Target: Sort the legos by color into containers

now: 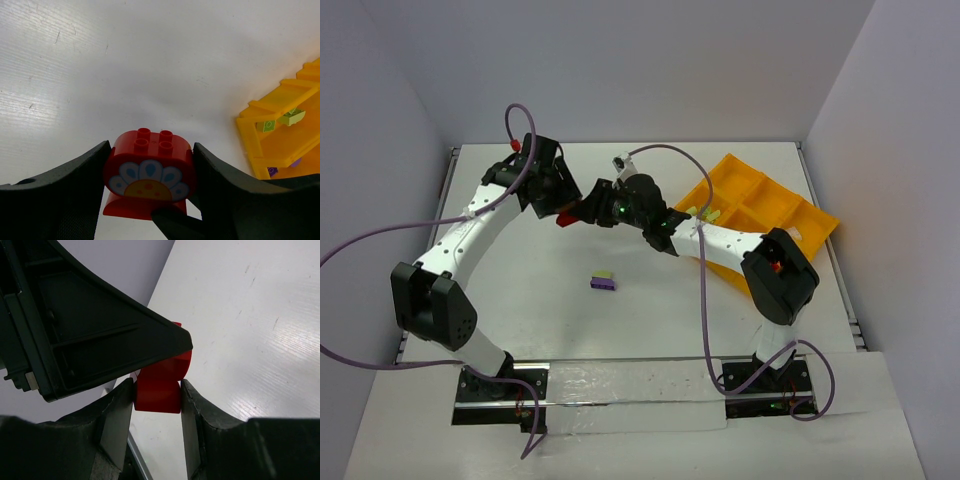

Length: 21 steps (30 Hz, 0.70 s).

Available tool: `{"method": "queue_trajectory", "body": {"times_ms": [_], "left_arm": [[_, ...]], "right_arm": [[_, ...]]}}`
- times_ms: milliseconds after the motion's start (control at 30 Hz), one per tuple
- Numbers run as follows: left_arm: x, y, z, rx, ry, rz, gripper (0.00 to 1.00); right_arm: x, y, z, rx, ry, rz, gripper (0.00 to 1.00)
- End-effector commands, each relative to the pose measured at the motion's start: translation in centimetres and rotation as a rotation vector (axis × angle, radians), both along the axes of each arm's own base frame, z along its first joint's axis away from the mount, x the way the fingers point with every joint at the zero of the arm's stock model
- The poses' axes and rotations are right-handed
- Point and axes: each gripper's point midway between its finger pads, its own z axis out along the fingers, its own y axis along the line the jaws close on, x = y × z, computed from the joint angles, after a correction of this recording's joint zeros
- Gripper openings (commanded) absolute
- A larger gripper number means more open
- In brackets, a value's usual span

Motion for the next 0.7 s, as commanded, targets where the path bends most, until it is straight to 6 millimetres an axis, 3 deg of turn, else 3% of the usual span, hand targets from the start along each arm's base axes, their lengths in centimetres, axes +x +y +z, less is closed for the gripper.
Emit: {"method": "queue_trajectory", "body": {"times_ms": [0,33,100,667], "left_arm": [[0.4,-0.3,3.1,-0.034,-0.079,-0.009,0.17],[0.4,-0.2,3.1,-0.032,-0.079,-0.009,0.17],[0.4,-0.1,3.2,-0.029,-0.081,-0.006,0.17],[0.8,1.1,3.3,-0.036,-0.087,0.011,0.18]], "right_arm": [[-0.5,0.4,3.5,0.086,-0.074,0.023,0.12],[-0.6,0.4,3.3,0.085,-0.071,0.024,0.04],[-0.7,0.2,3.0,0.081,-0.066,0.022,0.00],[-2.4,-0.8,1.6,0.047,-0.063,0.063,0.00]]}}
